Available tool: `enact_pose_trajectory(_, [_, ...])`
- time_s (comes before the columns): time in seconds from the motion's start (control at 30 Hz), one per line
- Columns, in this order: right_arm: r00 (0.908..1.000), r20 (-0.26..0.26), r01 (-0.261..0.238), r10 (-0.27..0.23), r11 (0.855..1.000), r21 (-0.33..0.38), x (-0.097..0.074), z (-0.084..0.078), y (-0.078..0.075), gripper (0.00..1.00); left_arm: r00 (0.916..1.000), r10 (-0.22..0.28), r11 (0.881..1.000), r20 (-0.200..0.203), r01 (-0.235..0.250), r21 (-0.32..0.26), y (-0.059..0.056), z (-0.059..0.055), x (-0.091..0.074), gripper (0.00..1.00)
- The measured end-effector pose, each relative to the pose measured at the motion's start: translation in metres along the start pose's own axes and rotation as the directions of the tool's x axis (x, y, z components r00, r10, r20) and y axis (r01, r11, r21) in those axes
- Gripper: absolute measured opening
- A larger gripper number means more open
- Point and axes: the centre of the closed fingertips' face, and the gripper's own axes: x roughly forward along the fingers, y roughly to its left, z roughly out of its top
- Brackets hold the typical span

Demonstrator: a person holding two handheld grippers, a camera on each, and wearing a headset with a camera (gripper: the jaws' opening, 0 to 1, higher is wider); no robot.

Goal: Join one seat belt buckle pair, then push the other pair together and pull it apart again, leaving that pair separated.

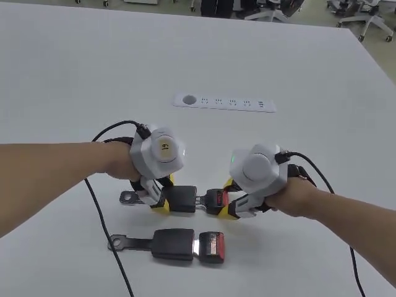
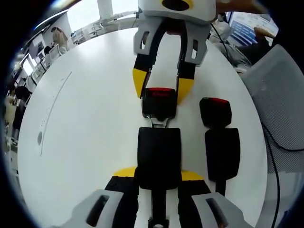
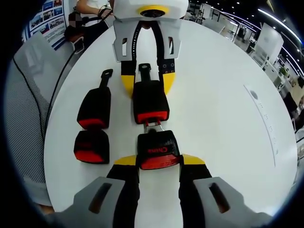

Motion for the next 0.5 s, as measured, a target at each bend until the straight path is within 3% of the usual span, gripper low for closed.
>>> enact_pose_trajectory(0.5, [0.9999,0.01,0.0,0.0,1.0,0.009,0.0089,0.0085,-0.0009,0.29,1.0,0.0,1.0,0.008,0.0,-0.001,-0.0039,0.0038,-0.0027,0.31])
